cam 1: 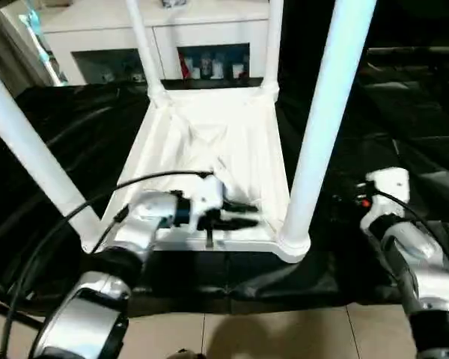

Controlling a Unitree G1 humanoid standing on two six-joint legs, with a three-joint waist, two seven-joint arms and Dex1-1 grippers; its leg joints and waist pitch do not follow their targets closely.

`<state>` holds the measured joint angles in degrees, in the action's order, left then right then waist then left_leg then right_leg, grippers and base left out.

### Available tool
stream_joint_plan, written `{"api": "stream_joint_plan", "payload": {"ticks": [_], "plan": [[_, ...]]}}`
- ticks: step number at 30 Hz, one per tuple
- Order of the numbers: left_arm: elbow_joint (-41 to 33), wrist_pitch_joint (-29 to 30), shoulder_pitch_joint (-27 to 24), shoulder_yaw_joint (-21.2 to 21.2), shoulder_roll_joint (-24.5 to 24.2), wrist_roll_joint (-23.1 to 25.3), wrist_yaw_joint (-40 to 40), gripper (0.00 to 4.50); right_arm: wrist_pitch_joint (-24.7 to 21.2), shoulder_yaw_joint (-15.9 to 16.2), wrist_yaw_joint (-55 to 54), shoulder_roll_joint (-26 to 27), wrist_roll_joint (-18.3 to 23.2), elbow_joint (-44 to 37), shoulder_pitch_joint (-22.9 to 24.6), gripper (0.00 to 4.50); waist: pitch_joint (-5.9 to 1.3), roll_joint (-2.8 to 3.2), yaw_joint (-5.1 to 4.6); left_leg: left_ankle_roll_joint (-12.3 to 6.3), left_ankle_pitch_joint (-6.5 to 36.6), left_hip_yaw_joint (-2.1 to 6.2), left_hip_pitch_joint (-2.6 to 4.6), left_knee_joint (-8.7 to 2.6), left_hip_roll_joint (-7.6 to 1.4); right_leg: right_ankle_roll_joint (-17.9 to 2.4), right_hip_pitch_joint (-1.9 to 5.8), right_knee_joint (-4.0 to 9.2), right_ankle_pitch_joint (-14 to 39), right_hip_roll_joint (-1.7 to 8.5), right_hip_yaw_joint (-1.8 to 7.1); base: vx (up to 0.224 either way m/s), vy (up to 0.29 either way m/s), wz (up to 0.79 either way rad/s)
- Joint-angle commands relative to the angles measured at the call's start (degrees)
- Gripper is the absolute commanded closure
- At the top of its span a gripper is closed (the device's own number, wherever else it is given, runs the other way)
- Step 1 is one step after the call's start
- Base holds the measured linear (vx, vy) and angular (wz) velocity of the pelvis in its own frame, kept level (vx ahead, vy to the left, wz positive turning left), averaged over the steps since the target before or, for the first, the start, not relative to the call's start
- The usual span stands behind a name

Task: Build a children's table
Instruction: Rotate leg to tighten

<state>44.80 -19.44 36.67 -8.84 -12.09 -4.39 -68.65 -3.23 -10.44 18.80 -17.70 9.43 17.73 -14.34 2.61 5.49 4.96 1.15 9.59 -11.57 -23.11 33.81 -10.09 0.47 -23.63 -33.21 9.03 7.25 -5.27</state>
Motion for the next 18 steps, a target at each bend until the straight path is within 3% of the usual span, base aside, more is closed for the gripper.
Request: {"api": "stream_joint_plan", "payload": {"ticks": [1,2,3,4,7,9,10,11,13,15,16,17,18], "plan": [[-4.6,3.3,-1.8,2.6,-0.3,-2.5,3.6,2.83,0.8,-0.9,-2.1,1.2,0.4,-5.1,1.7,0.63,-4.45,-1.85,-0.21,-7.78,9.4,0.91,1.27,-3.39,-2.94,-13.4,2.9,2.71,9.3,1.89,2.02,0.0,0.0,0.0],[-6.9,4.8,-2.9,3.7,-0.1,-3.5,5.3,2.72,0.9,-1.1,-3.0,1.8,0.2,-7.0,2.8,0.63,-4.31,-1.69,-0.22,-7.47,10.7,1.01,1.32,-3.54,-2.91,-12.8,2.78,3.0,11.8,1.93,2.0,0.0,0.0,0.0],[-10.9,8.1,-5.3,6.2,0.8,-4.0,11.7,2.61,0.0,-1.2,-4.0,3.2,0.6,-11.0,5.3,0.63,-4.27,-2.05,-0.37,-6.94,11.5,1.1,1.32,-3.7,-3.18,-12.2,2.92,2.91,12.8,1.97,2.15,0.0,0.0,0.0],[-11.9,8.9,-5.9,6.8,1.1,-4.0,13.3,2.53,-0.3,-1.1,-4.3,3.6,0.8,-11.9,5.9,0.63,-3.89,-2.04,-0.48,-6.74,13.0,1.11,1.32,-3.91,-3.1,-11.3,2.66,3.51,15.7,1.93,2.11,0.0,0.0,0.0],[-19.8,14.9,-11.2,10.9,4.1,-4.3,24.1,2.26,-1.0,1.4,-5.3,5.2,-0.5,-17.9,9.9,0.63,-3.68,-2.04,-0.75,-5.24,14.4,1.16,1.39,-4.19,-3.06,-9.7,2.45,3.95,18.7,1.58,2.11,0.0,0.0,0.0],[-27.2,19.4,-16.5,14.2,7.8,-2.5,35.1,2.01,-2.1,3.0,-6.9,6.7,-1.3,-22.2,12.6,0.63,-3.24,-1.81,-1.29,-4.22,16.5,1.38,1.21,-4.62,-3.04,-8.3,2.4,4.33,20.5,1.47,2.12,0.0,0.0,0.0],[-29.0,19.8,-17.9,15.2,9.2,-1.3,38.9,2.01,-2.5,3.1,-7.6,7.0,-1.5,-23.0,13.1,0.63,-3.07,-2.07,-1.8,-3.94,17.6,1.37,1.05,-4.66,-2.91,-7.5,2.48,4.69,21.3,1.3,2.03,0.0,0.0,0.0],[-32.3,22.0,-20.4,15.3,10.8,-3.4,40.1,2.01,-3.4,2.5,-8.9,7.8,-1.3,-24.0,13.4,0.63,-2.91,-1.69,-2.03,-3.5,18.4,1.39,1.1,-4.74,-3.0,-7.4,2.39,4.62,21.8,1.33,2.07,0.0,0.0,0.0],[-35.8,22.9,-23.4,15.1,12.5,-5.9,40.1,2.01,-3.9,1.7,-10.0,8.3,-1.2,-24.6,13.8,0.63,-2.49,-1.54,-2.34,-2.82,20.7,1.54,1.16,-4.99,-2.71,-6.0,2.1,5.39,26.1,1.33,1.99,0.0,0.0,0.0],[-39.6,21.9,-26.3,15.8,14.3,-6.7,42.6,2.01,-4.9,1.4,-10.2,8.1,-1.5,-25.9,14.4,0.63,-2.15,-1.65,-2.81,-1.6,23.7,1.67,1.5,-5.1,-2.54,-3.9,1.49,6.1,29.5,1.08,2.06,0.0,0.0,0.0],[-39.6,21.9,-26.3,15.8,14.3,-6.7,42.6,2.01,-4.9,1.4,-10.2,8.1,-1.5,-25.9,14.4,0.63,-2.05,-1.73,-3.01,-1.26,24.4,1.81,1.34,-5.19,-2.51,-3.3,1.64,6.13,29.6,1.06,2.05,0.0,0.0,0.0],[-44.1,20.2,-30.1,16.8,16.0,-6.1,45.9,2.01,-6.4,2.9,-8.1,6.7,-1.8,-27.6,15.8,0.63,-1.62,-2.16,-3.34,-1.2,25.5,1.94,1.1,-5.37,-2.55,-2.5,1.69,6.32,30.5,1.01,1.94,0.0,0.0,0.0],[-44.1,20.2,-30.1,16.8,16.0,-6.1,45.9,2.01,-6.4,2.9,-8.1,6.7,-1.8,-27.6,15.8,0.63,-1.61,-2.08,-3.37,-1.15,25.6,2.08,0.97,-5.38,-2.51,-2.0,1.87,6.29,31.1,1.1,1.93,0.0,0.0,0.0]]}}
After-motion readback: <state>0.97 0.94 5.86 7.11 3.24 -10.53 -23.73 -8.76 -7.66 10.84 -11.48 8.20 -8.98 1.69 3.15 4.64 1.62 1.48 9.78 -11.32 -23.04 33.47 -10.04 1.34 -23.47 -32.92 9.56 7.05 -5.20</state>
